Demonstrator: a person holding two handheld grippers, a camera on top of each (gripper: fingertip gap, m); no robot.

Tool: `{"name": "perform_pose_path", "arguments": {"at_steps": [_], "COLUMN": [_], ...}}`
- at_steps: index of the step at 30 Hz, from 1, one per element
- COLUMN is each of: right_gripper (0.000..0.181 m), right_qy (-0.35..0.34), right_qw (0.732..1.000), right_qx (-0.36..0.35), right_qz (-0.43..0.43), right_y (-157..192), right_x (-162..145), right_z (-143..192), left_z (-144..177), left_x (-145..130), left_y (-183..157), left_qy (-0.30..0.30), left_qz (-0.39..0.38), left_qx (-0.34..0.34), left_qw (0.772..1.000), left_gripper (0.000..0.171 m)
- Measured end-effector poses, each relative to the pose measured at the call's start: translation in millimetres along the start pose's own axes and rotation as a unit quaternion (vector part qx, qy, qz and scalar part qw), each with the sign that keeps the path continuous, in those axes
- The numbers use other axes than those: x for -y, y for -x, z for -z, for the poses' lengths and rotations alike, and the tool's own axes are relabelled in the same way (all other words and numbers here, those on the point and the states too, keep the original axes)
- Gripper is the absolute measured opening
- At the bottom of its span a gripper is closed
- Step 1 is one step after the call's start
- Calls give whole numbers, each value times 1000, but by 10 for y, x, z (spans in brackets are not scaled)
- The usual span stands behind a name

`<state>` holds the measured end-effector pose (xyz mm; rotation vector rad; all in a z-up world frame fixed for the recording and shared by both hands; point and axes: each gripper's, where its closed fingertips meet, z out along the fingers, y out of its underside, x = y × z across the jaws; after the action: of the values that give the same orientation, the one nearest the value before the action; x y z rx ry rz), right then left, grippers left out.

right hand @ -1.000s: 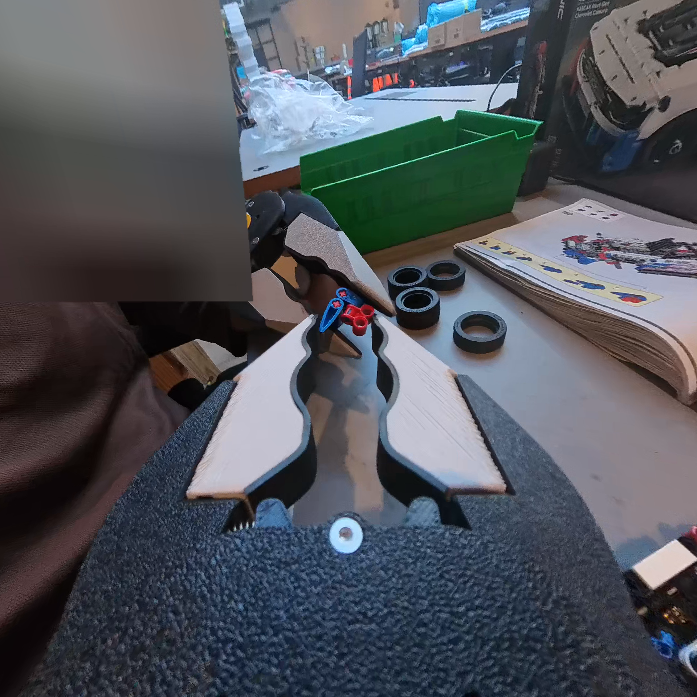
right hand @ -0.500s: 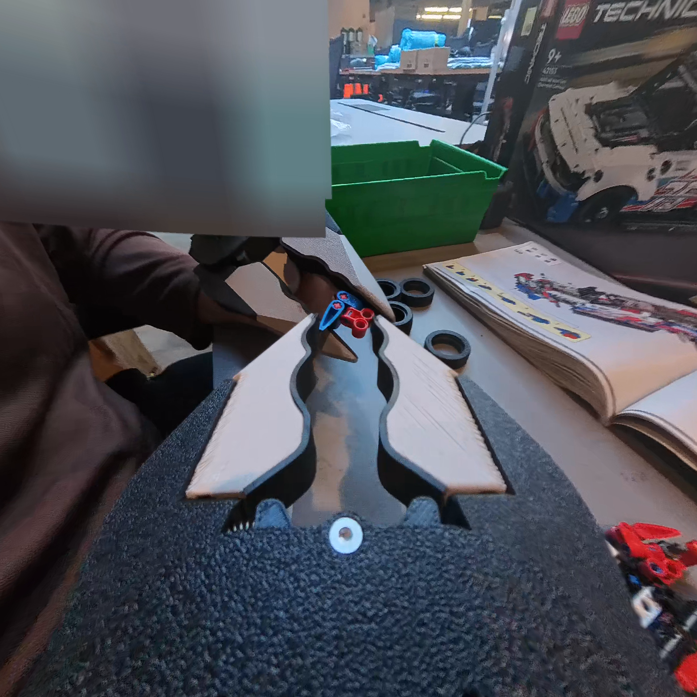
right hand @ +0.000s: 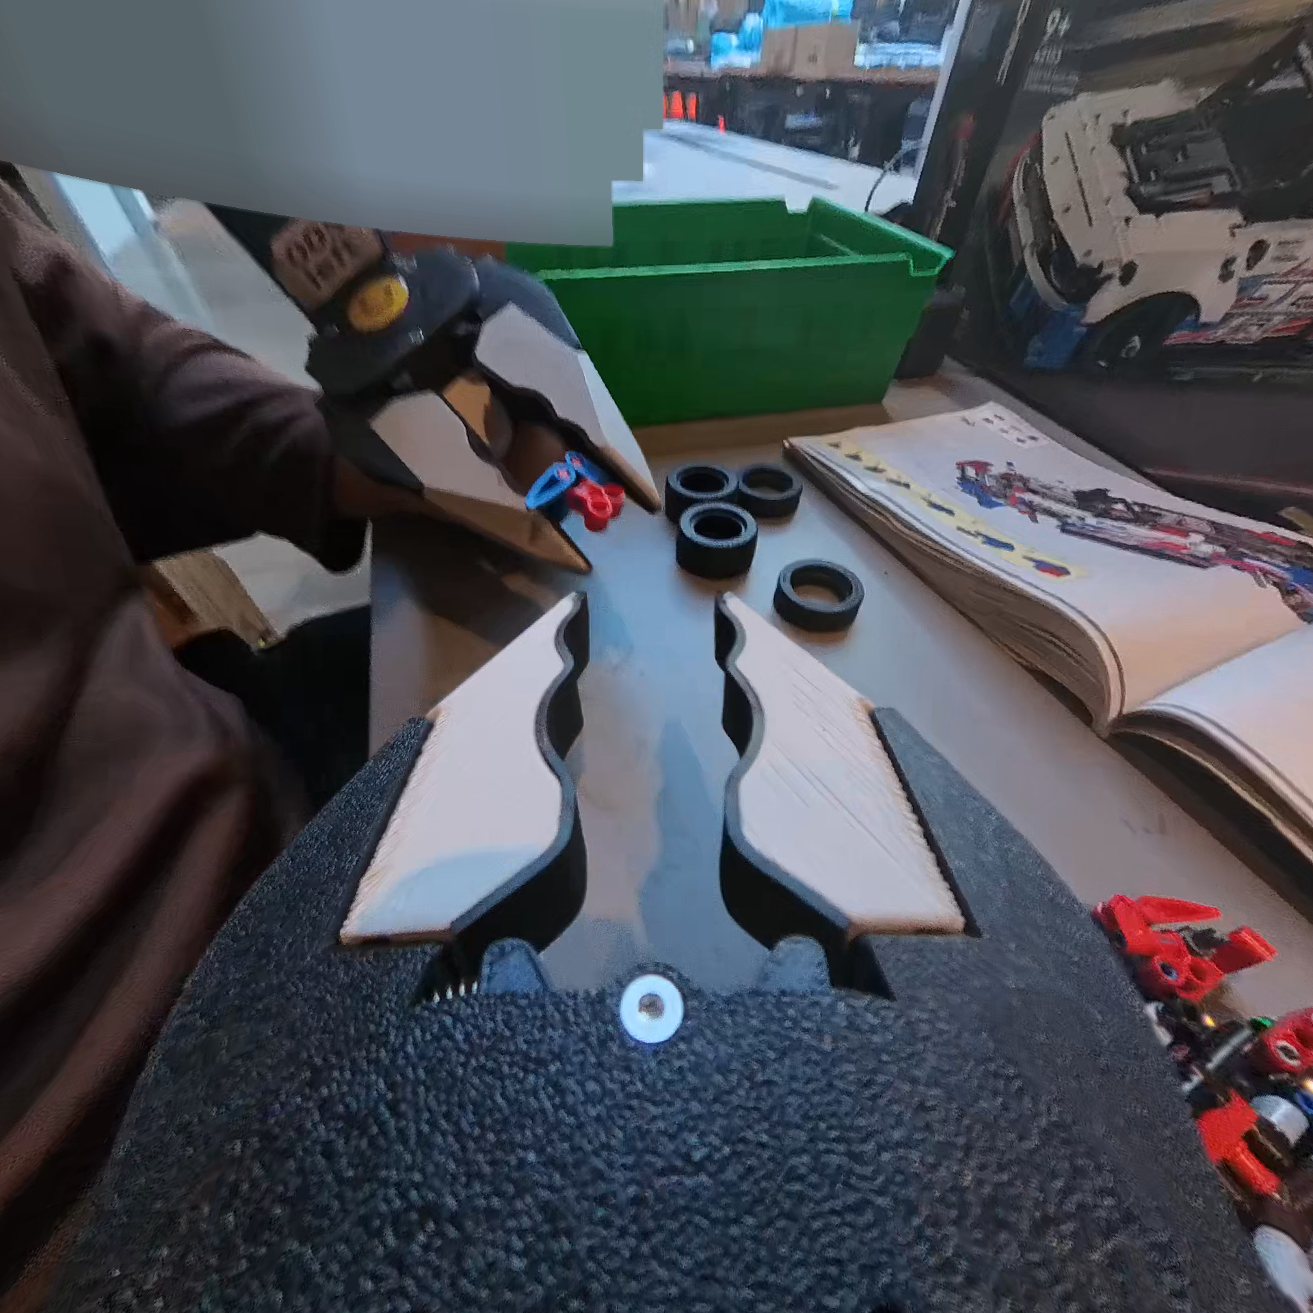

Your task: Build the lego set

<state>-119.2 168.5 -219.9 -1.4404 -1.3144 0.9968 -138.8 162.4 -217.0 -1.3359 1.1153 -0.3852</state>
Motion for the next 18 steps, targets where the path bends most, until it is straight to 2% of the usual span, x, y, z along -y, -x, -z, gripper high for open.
{"name": "perform_pose_path", "arguments": {"at_steps": [7,13,18], "right_gripper": [28,30,29], "right_qy": [49,32,17], "right_qw": [997,996,995], "right_qx": [-30,-71,-91], "right_qz": [51,46,37], "right_y": [-36,-227,-386], "right_x": [-228,-169,-118], "right_z": [-178,-196,-209], "left_z": [264,220,203], "left_x": [-201,-468,-514], "left_y": [333,531,563], "left_qy": [23,97,106], "left_qz": [25,54,71], "left_qx": [46,94,96], "left_qw": [998,989,987], "left_gripper": [23,23,22]}}
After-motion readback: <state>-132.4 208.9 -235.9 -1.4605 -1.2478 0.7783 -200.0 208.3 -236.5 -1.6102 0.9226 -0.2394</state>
